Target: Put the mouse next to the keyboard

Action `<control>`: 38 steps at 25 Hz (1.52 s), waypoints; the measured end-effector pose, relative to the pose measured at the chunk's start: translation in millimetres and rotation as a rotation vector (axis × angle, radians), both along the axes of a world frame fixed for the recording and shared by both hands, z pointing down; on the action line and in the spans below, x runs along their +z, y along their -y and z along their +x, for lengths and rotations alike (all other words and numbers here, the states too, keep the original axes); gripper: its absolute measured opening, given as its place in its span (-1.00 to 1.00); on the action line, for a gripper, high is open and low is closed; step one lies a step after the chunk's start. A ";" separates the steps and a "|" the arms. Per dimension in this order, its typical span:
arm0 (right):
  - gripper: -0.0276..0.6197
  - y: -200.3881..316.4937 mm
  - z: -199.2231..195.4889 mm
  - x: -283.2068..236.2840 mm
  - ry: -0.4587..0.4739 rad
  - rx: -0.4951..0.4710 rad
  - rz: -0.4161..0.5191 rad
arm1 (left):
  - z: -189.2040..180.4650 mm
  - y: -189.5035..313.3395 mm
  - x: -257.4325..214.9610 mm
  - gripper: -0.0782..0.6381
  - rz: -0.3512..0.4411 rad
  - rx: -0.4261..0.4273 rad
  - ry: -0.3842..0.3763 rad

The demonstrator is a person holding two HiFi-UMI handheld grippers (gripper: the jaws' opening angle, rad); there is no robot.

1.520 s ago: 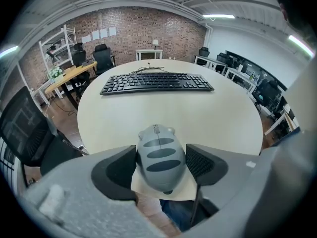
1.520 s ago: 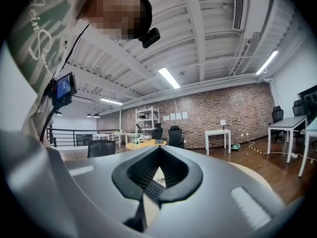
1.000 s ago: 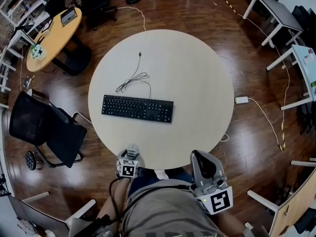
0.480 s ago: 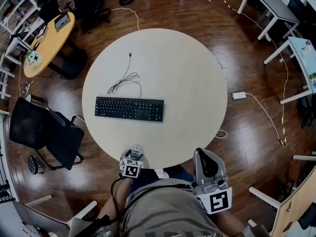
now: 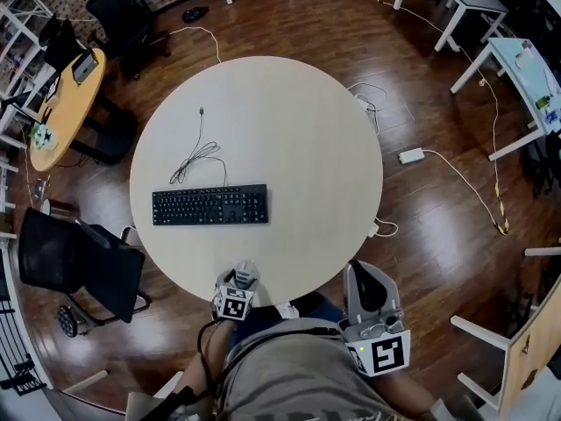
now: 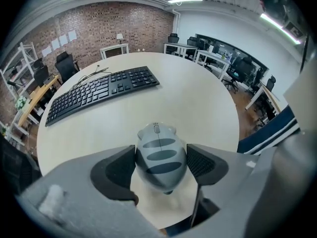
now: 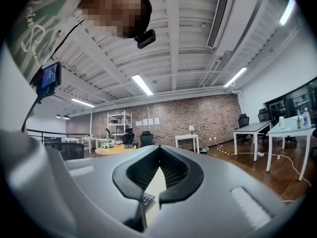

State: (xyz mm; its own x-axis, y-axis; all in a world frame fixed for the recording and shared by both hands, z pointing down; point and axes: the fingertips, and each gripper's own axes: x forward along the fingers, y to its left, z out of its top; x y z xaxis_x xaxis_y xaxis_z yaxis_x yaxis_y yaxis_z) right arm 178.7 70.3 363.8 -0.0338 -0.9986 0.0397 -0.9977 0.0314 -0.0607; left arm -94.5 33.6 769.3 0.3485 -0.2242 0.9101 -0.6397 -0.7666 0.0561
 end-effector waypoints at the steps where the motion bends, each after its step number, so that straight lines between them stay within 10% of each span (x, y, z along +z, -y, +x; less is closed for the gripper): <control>1: -0.91 -0.9 4.1 1.3 0.002 0.010 -0.003 | 4.9 -1.0 -2.1 0.16 -0.011 0.006 0.007; 38: -0.91 -38.5 106.0 33.2 0.042 0.247 -0.102 | 235.8 23.8 1.8 0.22 -0.105 0.272 -0.128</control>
